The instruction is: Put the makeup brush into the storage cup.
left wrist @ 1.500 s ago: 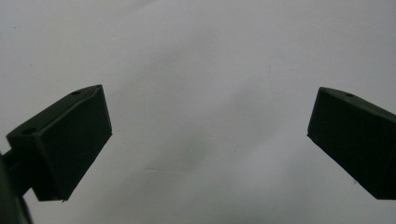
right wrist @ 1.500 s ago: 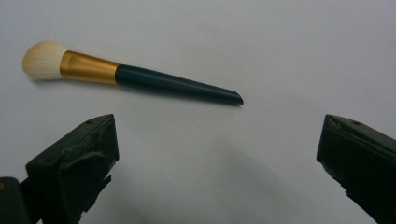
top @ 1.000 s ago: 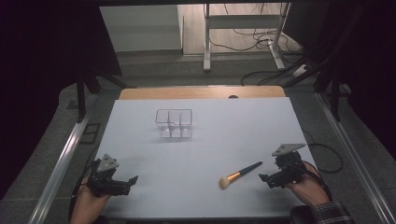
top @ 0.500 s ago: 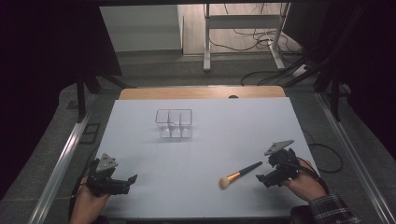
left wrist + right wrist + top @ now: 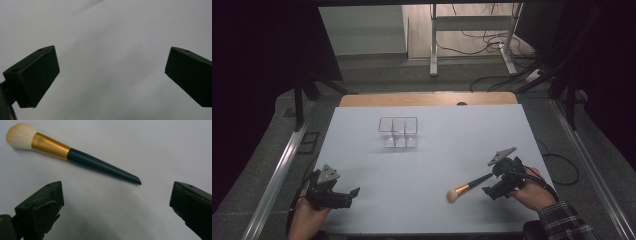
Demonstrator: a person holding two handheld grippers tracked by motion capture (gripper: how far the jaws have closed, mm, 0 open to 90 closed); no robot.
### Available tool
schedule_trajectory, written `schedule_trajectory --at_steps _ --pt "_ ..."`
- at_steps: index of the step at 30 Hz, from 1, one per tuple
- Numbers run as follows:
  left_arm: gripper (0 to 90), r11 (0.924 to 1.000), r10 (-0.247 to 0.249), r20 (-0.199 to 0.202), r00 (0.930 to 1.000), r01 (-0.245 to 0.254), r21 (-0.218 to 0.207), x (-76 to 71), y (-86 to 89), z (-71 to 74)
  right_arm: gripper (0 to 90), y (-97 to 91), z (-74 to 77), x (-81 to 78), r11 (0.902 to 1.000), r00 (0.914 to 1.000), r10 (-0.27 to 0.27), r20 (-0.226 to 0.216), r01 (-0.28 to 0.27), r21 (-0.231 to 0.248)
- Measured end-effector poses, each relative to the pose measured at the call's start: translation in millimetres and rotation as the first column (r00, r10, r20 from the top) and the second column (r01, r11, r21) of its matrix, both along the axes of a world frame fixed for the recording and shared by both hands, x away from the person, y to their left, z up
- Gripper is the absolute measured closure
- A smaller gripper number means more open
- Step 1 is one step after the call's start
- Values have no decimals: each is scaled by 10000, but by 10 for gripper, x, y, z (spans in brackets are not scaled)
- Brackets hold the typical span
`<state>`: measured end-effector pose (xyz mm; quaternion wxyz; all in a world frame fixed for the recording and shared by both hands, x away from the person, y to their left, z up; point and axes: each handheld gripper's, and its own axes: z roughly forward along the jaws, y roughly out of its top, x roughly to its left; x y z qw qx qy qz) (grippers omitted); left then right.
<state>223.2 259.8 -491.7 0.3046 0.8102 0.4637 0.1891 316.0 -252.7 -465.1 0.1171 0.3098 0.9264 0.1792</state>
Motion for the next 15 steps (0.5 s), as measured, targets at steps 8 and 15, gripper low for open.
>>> schedule_trajectory --at_steps 8,15 --pt "0 10000 -8 -9 10000 8 14 2 -3 -1 0 78 -18 18 9997 9998 186 -72 -187 -141" --pt "0 10000 -56 -34 10000 56 48 6 -10 -3 0 125 -30 33 9995 9995 276 -164 -278 -153"
